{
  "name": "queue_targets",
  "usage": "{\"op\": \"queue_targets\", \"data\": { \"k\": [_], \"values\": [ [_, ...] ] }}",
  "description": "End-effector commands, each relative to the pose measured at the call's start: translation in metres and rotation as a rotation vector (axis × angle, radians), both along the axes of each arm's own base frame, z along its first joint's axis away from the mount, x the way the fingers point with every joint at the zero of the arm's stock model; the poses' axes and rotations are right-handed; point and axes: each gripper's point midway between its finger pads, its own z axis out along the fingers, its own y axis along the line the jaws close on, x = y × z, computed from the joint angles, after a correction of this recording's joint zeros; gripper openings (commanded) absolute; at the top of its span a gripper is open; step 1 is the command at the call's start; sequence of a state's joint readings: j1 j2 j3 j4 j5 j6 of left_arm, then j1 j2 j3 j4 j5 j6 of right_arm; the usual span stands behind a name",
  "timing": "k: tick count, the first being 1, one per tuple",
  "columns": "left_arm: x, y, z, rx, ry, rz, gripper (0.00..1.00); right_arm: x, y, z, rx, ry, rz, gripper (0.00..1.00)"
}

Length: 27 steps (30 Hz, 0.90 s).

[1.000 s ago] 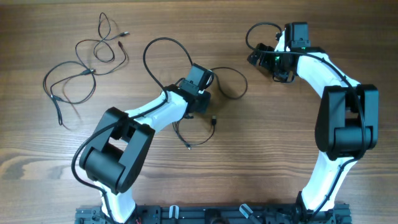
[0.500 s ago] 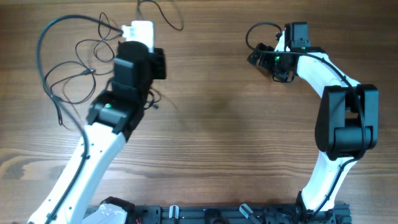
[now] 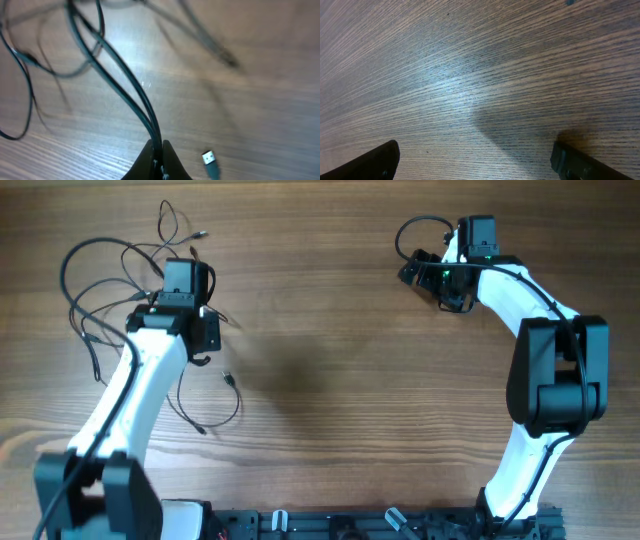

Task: Untangle cables

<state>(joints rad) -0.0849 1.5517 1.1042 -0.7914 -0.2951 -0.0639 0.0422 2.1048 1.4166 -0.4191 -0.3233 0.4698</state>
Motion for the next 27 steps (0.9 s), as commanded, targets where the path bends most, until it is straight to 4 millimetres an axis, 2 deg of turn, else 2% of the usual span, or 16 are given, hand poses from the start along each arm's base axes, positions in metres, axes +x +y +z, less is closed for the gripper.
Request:
{"op": "queue_targets", "data": {
  "k": [1, 5, 6, 8, 12, 14, 18, 20, 22, 27],
  "values": [
    [-0.007, 0.006, -0.024, 0.020, 0.100, 0.003, 0.04, -0.007, -0.010, -0.017, -0.038, 0.042, -0.029, 1.00],
    [-0.009, 0.006, -0.034, 0.023, 0.133, 0.003, 0.09, -0.007, -0.010, -0.017, -0.037, 0.042, -0.029, 1.00],
    [-0.004, 0.005, -0.033, 0.017, 0.112, 0.007, 0.04, -0.007, -0.010, -0.017, -0.038, 0.042, -0.029, 1.00],
    [0.015, -0.002, -0.023, -0.022, 0.016, -0.004, 0.04, -0.007, -0.010, -0.017, -0.038, 0.042, -0.029, 1.00],
    [0.084, -0.021, 0.024, -0.121, -0.337, -0.046, 0.04, -0.007, -0.010, -0.017, -0.038, 0.042, -0.028, 1.00],
    [0.110, -0.032, 0.047, -0.173, -0.477, -0.083, 0.04, -0.007, -0.010, -0.017, -0.038, 0.043, -0.028, 1.00],
    [0.136, -0.037, 0.081, -0.189, -0.649, -0.114, 0.04, -0.007, -0.010, -0.017, -0.038, 0.045, -0.028, 1.00],
    [0.136, -0.034, 0.085, -0.168, -0.658, -0.120, 0.04, -0.007, -0.011, -0.017, -0.038, 0.044, -0.029, 1.00],
    [0.127, -0.034, 0.083, -0.167, -0.621, -0.117, 0.04, -0.007, -0.010, -0.017, -0.038, 0.042, -0.028, 1.00],
    [0.074, -0.030, 0.079, -0.220, -0.468, -0.020, 0.07, -0.004, -0.010, -0.016, -0.037, 0.031, -0.029, 1.00]
  ]
}}
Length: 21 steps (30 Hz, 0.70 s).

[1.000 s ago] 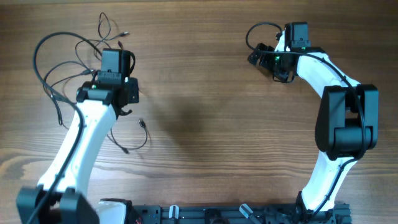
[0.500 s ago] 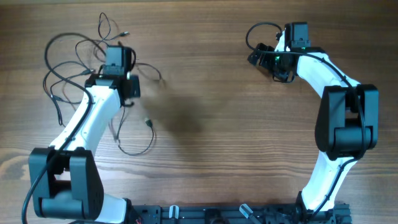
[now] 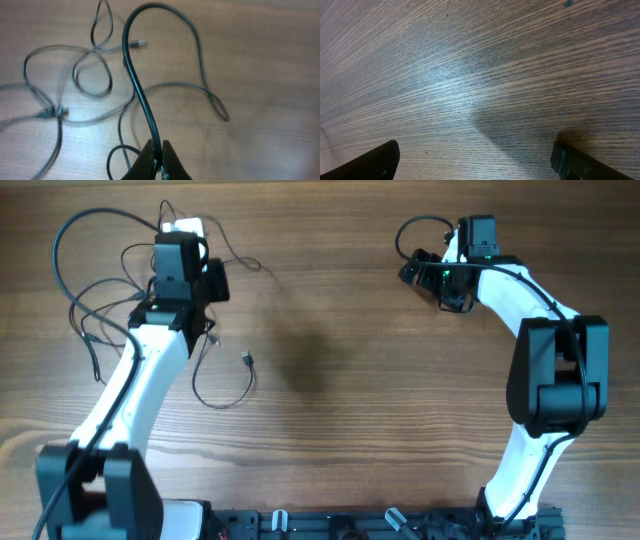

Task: Untangle cables

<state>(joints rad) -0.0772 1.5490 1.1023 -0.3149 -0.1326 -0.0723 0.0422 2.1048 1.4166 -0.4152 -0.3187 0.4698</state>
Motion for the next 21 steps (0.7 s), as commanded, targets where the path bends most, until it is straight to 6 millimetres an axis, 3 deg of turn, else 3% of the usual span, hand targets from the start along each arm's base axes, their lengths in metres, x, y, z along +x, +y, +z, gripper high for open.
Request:
{"op": "queue_targets", "data": {
  "k": [1, 4, 7, 8, 9, 11, 13, 17, 18, 21],
  "values": [
    [-0.036, 0.003, 0.013, -0.051, 0.066, 0.052, 0.07, -0.004, -0.010, -0.015, -0.033, 0.028, -0.027, 1.00],
    [-0.075, 0.006, -0.026, -0.067, 0.280, 0.108, 0.04, -0.002, -0.010, -0.014, -0.032, 0.020, -0.028, 1.00],
    [-0.093, 0.008, -0.057, -0.061, 0.391, 0.127, 0.06, -0.002, -0.010, -0.014, -0.032, 0.020, -0.027, 1.00],
    [-0.097, 0.010, -0.069, -0.046, 0.424, 0.135, 0.36, -0.002, -0.010, -0.014, -0.032, 0.020, -0.027, 1.00],
    [-0.102, 0.013, -0.080, -0.027, 0.457, 0.145, 0.55, -0.002, -0.010, -0.014, -0.032, 0.021, -0.027, 1.00],
    [-0.109, 0.017, -0.095, 0.005, 0.517, 0.148, 0.66, -0.002, -0.010, -0.014, -0.033, 0.021, -0.027, 0.99],
    [-0.113, 0.017, -0.095, 0.024, 0.537, 0.121, 0.78, -0.002, -0.010, -0.014, -0.033, 0.021, -0.027, 1.00],
    [-0.118, 0.015, -0.075, 0.009, 0.554, 0.125, 0.85, -0.002, -0.010, -0.014, -0.033, 0.021, -0.027, 0.99],
    [-0.121, 0.014, -0.071, 0.001, 0.564, 0.133, 0.98, -0.002, -0.010, -0.014, -0.033, 0.021, -0.027, 1.00],
    [-0.134, -0.005, -0.070, -0.125, 0.610, 0.128, 1.00, -0.002, -0.010, -0.014, -0.033, 0.021, -0.027, 1.00]
  ]
}}
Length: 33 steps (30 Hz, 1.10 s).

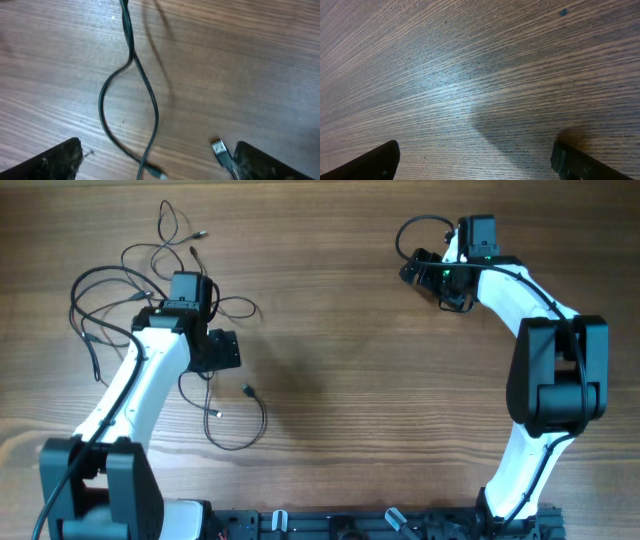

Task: Untangle cables

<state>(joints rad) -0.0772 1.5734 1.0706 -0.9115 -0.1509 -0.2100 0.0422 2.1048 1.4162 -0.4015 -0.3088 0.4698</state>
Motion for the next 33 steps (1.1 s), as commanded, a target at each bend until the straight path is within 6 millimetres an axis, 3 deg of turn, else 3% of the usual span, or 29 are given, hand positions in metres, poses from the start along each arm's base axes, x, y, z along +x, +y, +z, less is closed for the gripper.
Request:
{"op": "queue_targets", "data": {
  "k": [1, 3, 7, 9, 11, 17, 22, 24, 26, 28, 30, 31, 33],
  "values": [
    [-0.003, -0.028, 0.014, -0.176, -0.010, 0.033, 1.00, -0.005, -0.008, -0.015, -0.024, 0.035, -0.023, 1.00],
    [-0.016, -0.047, 0.010, -0.282, 0.045, 0.019, 1.00, -0.005, -0.008, -0.015, -0.024, 0.034, -0.023, 1.00],
    [-0.048, -0.059, -0.017, -0.291, 0.147, -0.012, 0.92, -0.005, -0.008, -0.015, -0.024, 0.034, -0.023, 1.00],
    [-0.066, -0.067, -0.034, -0.284, 0.191, -0.047, 0.69, -0.005, -0.008, -0.015, -0.024, 0.036, -0.023, 1.00],
    [-0.078, -0.080, -0.046, -0.302, 0.208, -0.093, 0.55, -0.005, -0.008, -0.015, -0.024, 0.035, -0.023, 1.00],
    [-0.095, -0.118, -0.071, -0.308, 0.184, -0.265, 0.43, -0.006, -0.008, -0.015, -0.024, 0.037, -0.023, 1.00],
    [-0.099, -0.101, -0.079, -0.111, 0.160, -0.279, 0.43, -0.006, -0.008, -0.015, -0.024, 0.037, -0.023, 1.00],
    [-0.103, -0.102, -0.081, -0.107, 0.166, -0.287, 0.29, -0.006, -0.008, -0.015, -0.024, 0.036, -0.023, 1.00],
    [-0.104, -0.103, -0.082, -0.106, 0.168, -0.289, 0.04, -0.006, -0.008, -0.015, -0.024, 0.036, -0.023, 1.00],
    [-0.098, -0.105, -0.082, -0.110, 0.143, -0.295, 0.04, -0.005, -0.008, -0.015, -0.024, 0.034, -0.023, 1.00],
    [-0.078, -0.106, -0.080, -0.096, 0.059, -0.294, 0.04, -0.004, -0.008, -0.015, -0.024, 0.029, -0.023, 1.00],
    [-0.063, -0.105, -0.077, -0.085, -0.002, -0.283, 0.04, -0.004, -0.008, -0.015, -0.024, 0.030, -0.023, 1.00],
    [-0.011, -0.089, -0.061, -0.005, -0.212, -0.210, 0.04, -0.004, -0.008, -0.015, -0.024, 0.030, -0.023, 1.00]
  ]
}}
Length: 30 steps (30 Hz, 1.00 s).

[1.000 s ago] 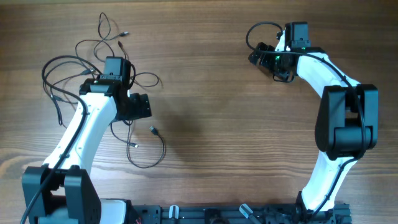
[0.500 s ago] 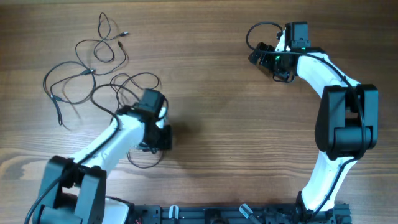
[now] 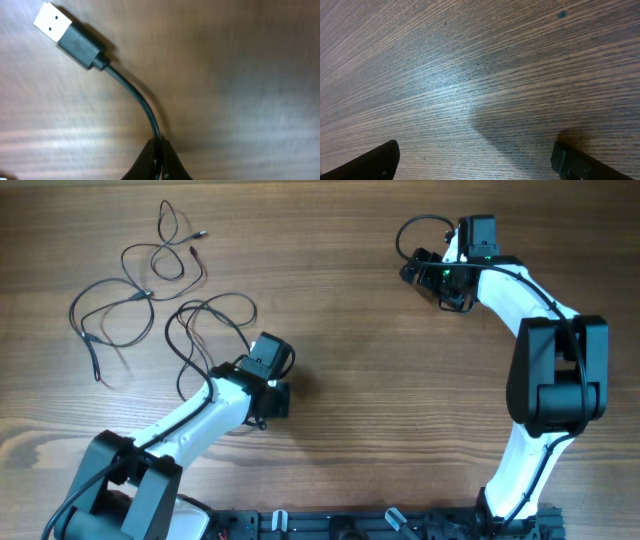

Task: Untangle cables

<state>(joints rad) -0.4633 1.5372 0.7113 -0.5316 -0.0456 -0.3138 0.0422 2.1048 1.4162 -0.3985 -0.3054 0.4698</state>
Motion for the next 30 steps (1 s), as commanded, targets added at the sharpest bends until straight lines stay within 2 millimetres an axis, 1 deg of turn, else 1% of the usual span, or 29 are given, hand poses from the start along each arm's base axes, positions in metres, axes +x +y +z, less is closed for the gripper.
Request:
{"op": "queue_targets", "data": {
  "k": [1, 3, 4, 5, 6, 7, 9, 11, 12, 13, 14, 15, 16, 18, 19, 20, 21, 23, 25, 27, 28, 29, 30],
  "values": [
    [0.062, 0.036, 0.020, 0.113, -0.268, 0.140, 0.04, -0.005, -0.008, -0.015, -0.021, 0.033, -0.021, 1.00],
    [0.091, 0.042, 0.035, 0.112, -0.393, 0.144, 0.04, -0.005, -0.008, -0.015, -0.021, 0.033, -0.021, 1.00],
    [0.111, 0.045, 0.048, 0.100, -0.479, 0.136, 0.04, -0.005, -0.008, -0.015, -0.021, 0.034, -0.022, 1.00],
    [0.123, 0.046, 0.057, 0.088, -0.533, 0.143, 0.04, -0.005, -0.008, -0.015, -0.021, 0.033, -0.022, 1.00],
    [0.140, 0.051, 0.072, 0.069, -0.619, 0.173, 0.04, -0.005, -0.008, -0.015, -0.021, 0.033, -0.021, 1.00],
    [0.149, 0.054, 0.081, 0.055, -0.667, 0.193, 0.04, -0.005, -0.008, -0.015, -0.021, 0.033, -0.021, 1.00],
    [0.172, 0.068, 0.108, 0.023, -0.800, 0.256, 0.04, -0.005, -0.008, -0.015, -0.021, 0.033, -0.021, 1.00],
    [0.180, 0.084, 0.118, 0.022, -0.848, 0.302, 0.04, -0.005, -0.008, -0.015, -0.021, 0.033, -0.021, 1.00],
    [0.180, 0.091, 0.118, 0.026, -0.848, 0.321, 0.04, -0.005, -0.008, -0.015, -0.021, 0.033, -0.021, 1.00],
    [0.177, 0.102, 0.113, 0.045, -0.824, 0.341, 0.04, -0.005, -0.008, -0.015, -0.021, 0.032, -0.021, 1.00],
    [0.174, 0.109, 0.107, 0.059, -0.796, 0.352, 0.04, -0.005, -0.008, -0.015, -0.021, 0.031, -0.022, 1.00],
    [0.169, 0.115, 0.100, 0.074, -0.761, 0.363, 0.04, -0.004, -0.007, -0.014, -0.020, 0.029, -0.022, 1.00],
    [0.159, 0.127, 0.087, 0.103, -0.695, 0.380, 0.06, -0.004, -0.007, -0.014, -0.021, 0.027, -0.022, 1.00],
    [0.151, 0.137, 0.078, 0.124, -0.648, 0.399, 0.06, -0.003, -0.007, -0.014, -0.020, 0.024, -0.022, 1.00],
    [0.151, 0.143, 0.078, 0.128, -0.648, 0.411, 0.13, -0.003, -0.007, -0.014, -0.020, 0.025, -0.022, 1.00],
    [0.153, 0.146, 0.082, 0.128, -0.663, 0.419, 0.36, -0.003, -0.007, -0.014, -0.020, 0.024, -0.022, 1.00],
    [0.156, 0.150, 0.090, 0.126, -0.690, 0.431, 0.64, -0.003, -0.007, -0.014, -0.020, 0.022, -0.022, 1.00],
    [0.160, 0.155, 0.109, 0.118, -0.737, 0.448, 0.68, -0.003, -0.007, -0.014, -0.020, 0.022, -0.021, 1.00],
    [0.160, 0.156, 0.130, 0.107, -0.780, 0.455, 0.68, -0.003, -0.007, -0.014, -0.021, 0.022, -0.021, 1.00],
    [0.151, 0.149, 0.143, 0.057, -0.776, 0.450, 0.67, -0.003, -0.007, -0.014, -0.021, 0.022, -0.021, 1.00],
    [0.142, 0.148, 0.142, 0.035, -0.748, 0.479, 0.66, -0.003, -0.007, -0.014, -0.020, 0.022, -0.022, 1.00],
    [0.131, 0.148, 0.137, 0.026, -0.700, 0.497, 0.61, -0.003, -0.007, -0.014, -0.020, 0.022, -0.022, 1.00],
    [0.118, 0.146, 0.127, 0.027, -0.635, 0.500, 0.49, -0.003, -0.007, -0.014, -0.020, 0.022, -0.022, 1.00]
  ]
}}
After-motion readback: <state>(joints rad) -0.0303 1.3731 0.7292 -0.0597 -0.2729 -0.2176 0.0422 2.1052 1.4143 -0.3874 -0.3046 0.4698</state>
